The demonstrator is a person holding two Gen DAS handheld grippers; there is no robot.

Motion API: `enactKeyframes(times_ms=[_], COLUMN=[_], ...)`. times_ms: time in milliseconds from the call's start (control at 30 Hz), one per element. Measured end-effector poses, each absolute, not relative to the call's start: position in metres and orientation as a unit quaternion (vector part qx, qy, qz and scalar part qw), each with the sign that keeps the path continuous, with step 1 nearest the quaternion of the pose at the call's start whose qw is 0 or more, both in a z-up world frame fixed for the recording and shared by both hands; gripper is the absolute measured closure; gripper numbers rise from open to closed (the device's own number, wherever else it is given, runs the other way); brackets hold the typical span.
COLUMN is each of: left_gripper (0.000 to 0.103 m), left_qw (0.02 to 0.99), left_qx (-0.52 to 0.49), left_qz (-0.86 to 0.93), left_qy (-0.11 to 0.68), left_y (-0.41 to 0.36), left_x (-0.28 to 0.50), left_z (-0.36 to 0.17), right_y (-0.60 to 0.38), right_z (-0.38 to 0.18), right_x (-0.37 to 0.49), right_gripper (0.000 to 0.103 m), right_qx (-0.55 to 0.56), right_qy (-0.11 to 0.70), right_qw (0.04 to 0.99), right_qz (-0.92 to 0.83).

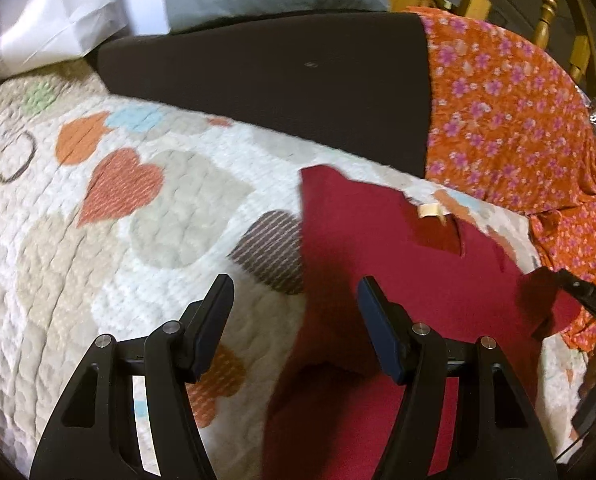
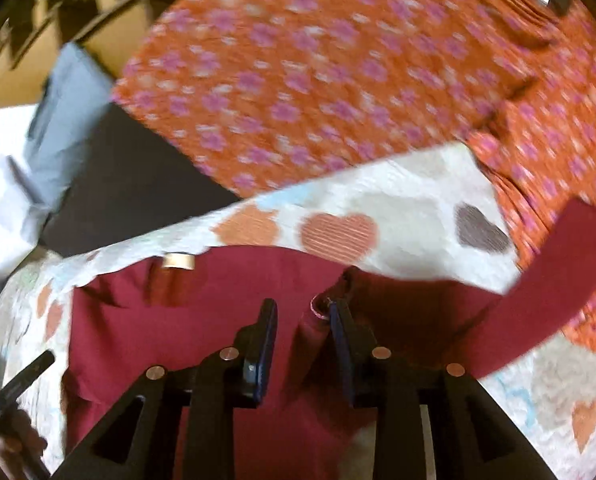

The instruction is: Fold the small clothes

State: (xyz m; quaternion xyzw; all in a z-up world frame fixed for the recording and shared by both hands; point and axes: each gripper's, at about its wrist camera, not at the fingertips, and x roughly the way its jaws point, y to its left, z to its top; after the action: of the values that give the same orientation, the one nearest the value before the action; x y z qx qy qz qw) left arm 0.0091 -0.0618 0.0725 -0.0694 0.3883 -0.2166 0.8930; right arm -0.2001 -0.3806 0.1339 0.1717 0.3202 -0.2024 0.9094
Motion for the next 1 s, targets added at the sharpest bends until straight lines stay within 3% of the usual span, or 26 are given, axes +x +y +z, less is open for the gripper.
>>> enactKeyframes(times_ms=[133, 367, 533, 767, 1000], left_gripper=[0.039, 0.038, 0.035, 0.035, 0.035], left_qw=[0.892, 0.885, 0.866, 0.869, 0.872], left_qx=[-0.039, 0.036, -0.032, -0.044, -0.090], left_qz=[-0.223, -0.171, -0.185, -0.132, -0.076], left_qy=[0.392, 0.432, 0.464, 0.474, 0.475], left_y=[-0.092, -0.115, -0.085, -0.046, 0.020], left_x=[0.026, 0.057, 0.075, 0.067, 0.032], left_z=[0.082, 0.053, 0.028, 0.045, 0.043], right_y=[-0.368, -0.412, -0.403, -0.292, -0.181], right_z=[0.125, 0.130, 0.116, 0.088, 0.080], right_x=[-0.179, -0.221, -0.212, -0.135, -0.089], right_gripper=[0.077, 0.071, 0.071, 0.069, 0.065], right_qx=[0.136, 0.182, 0.225, 0.222, 0.098], right_qy=[0.350, 0.313, 0.329, 0.395, 0.425], right_qw=[0.907, 0.893, 0.901, 0.889, 0.887], right_qz=[-0.191, -0.269, -0.170, 0.060, 0.149])
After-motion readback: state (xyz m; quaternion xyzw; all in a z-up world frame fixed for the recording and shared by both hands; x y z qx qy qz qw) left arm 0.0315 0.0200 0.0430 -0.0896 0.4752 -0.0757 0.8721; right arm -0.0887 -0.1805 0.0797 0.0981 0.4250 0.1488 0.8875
